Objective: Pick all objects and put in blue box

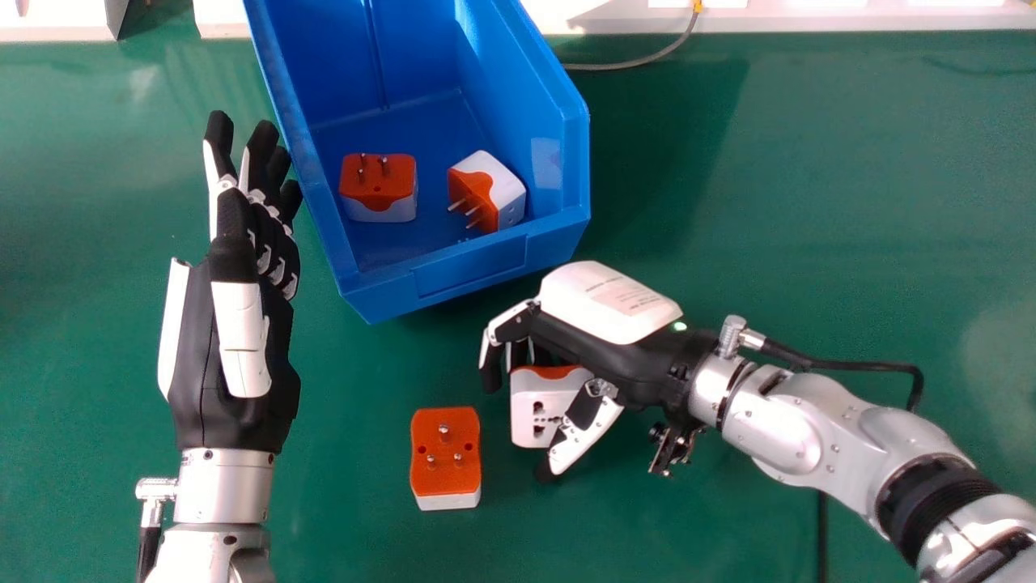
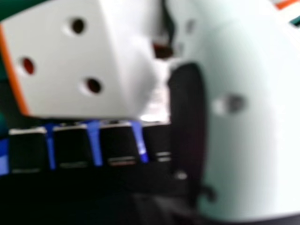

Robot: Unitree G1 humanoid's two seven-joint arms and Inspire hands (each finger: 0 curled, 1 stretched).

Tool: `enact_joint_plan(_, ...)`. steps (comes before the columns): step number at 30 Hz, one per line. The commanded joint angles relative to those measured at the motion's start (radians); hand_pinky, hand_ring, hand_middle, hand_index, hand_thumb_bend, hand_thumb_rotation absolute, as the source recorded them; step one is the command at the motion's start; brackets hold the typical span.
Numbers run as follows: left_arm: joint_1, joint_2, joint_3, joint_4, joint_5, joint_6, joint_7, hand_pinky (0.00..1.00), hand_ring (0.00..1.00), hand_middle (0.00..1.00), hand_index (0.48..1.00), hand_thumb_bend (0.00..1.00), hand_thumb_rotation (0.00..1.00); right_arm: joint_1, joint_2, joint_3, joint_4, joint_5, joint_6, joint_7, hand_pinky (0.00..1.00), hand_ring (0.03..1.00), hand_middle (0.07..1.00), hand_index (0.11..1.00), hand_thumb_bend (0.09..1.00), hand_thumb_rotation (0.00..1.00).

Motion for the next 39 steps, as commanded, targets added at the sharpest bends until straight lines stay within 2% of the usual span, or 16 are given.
enact_joint_plan(1, -0.014, -0.001, -0.005, -0.011, 0.007, -0.016, -0.004, 1.0, 1.0, 1.0, 1.0, 0.88, 1.0, -0.009, -0.019, -0.037, -0.053, 0.052, -0.021, 0.023, 0.28, 0.317, 0.455, 0.507, 0.534, 0.0)
enact_joint_plan(8, -0.021, -0.002, -0.005, -0.002, 0.007, -0.018, -0.004, 1.0, 1.0, 1.0, 1.0, 0.88, 1.0, 0.008, -0.056, -0.113, -0.178, 0.148, -0.018, 0.133, 0.28, 0.32, 0.441, 0.513, 0.529, 0.0)
enact_joint_plan(16, -0.017, 0.0, -0.004, -0.012, 0.013, -0.017, 0.002, 1.0, 1.0, 1.0, 1.0, 0.88, 1.0, 0.007, -0.069, -0.159, -0.267, 0.189, 0.014, 0.205, 0.28, 0.332, 0.438, 0.518, 0.526, 0.0)
enact_joint_plan(26, -0.024, 0.001, -0.003, 0.005, 0.014, -0.023, -0.001, 1.0, 1.0, 1.0, 1.0, 0.87, 1.0, -0.084, -0.087, -0.231, -0.388, 0.297, 0.024, 0.362, 0.28, 0.32, 0.428, 0.521, 0.524, 0.0)
enact_joint_plan(33, -0.021, 0.002, -0.005, -0.001, 0.018, -0.02, 0.0, 1.0, 1.0, 1.0, 1.0, 0.88, 1.0, -0.142, -0.07, -0.259, -0.39, 0.307, 0.023, 0.372, 0.26, 0.297, 0.442, 0.508, 0.527, 0.0)
enact_joint_plan(39, -0.023, 0.004, -0.003, 0.004, 0.016, -0.022, -0.003, 1.0, 1.0, 1.0, 1.0, 0.88, 1.0, -0.211, -0.057, -0.267, -0.36, 0.293, 0.021, 0.355, 0.2, 0.251, 0.459, 0.493, 0.529, 0.0)
